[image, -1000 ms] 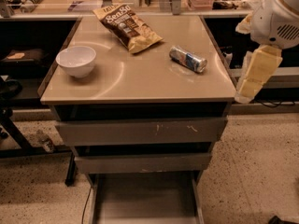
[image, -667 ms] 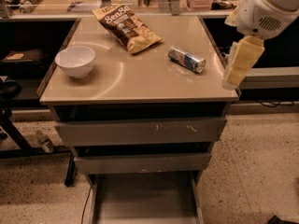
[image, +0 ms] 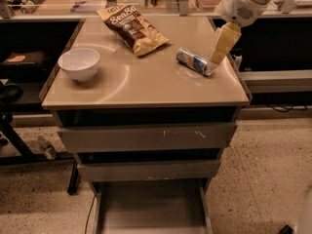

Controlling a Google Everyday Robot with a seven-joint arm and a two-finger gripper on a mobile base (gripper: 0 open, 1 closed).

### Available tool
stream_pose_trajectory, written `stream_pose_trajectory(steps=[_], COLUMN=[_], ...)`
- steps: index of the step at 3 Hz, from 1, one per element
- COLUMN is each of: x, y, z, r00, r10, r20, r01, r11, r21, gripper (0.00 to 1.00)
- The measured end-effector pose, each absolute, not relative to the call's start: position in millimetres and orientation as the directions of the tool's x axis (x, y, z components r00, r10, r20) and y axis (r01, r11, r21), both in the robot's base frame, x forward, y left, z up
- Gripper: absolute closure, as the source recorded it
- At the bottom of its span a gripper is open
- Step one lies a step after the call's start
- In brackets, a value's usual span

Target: Place redbull can into bottom drawer

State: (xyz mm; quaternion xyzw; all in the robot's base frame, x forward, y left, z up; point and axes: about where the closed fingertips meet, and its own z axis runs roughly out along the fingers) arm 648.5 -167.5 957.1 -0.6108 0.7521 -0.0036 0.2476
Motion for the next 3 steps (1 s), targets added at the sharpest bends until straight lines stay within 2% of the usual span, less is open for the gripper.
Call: stream_pose_trajectory(steps=[2, 3], x=[659.7, 662.5], y=[-170.4, -183.3], z=[951.1, 920.8], r00=[-0.145, -0.227], r10=[-0.894, -0.816], r20=[-0.425, -0.531], r01=[-0.912, -0.897], r11=[0.287, 0.387], r21=[-0.292, -0.211], gripper=[0.0, 0.0])
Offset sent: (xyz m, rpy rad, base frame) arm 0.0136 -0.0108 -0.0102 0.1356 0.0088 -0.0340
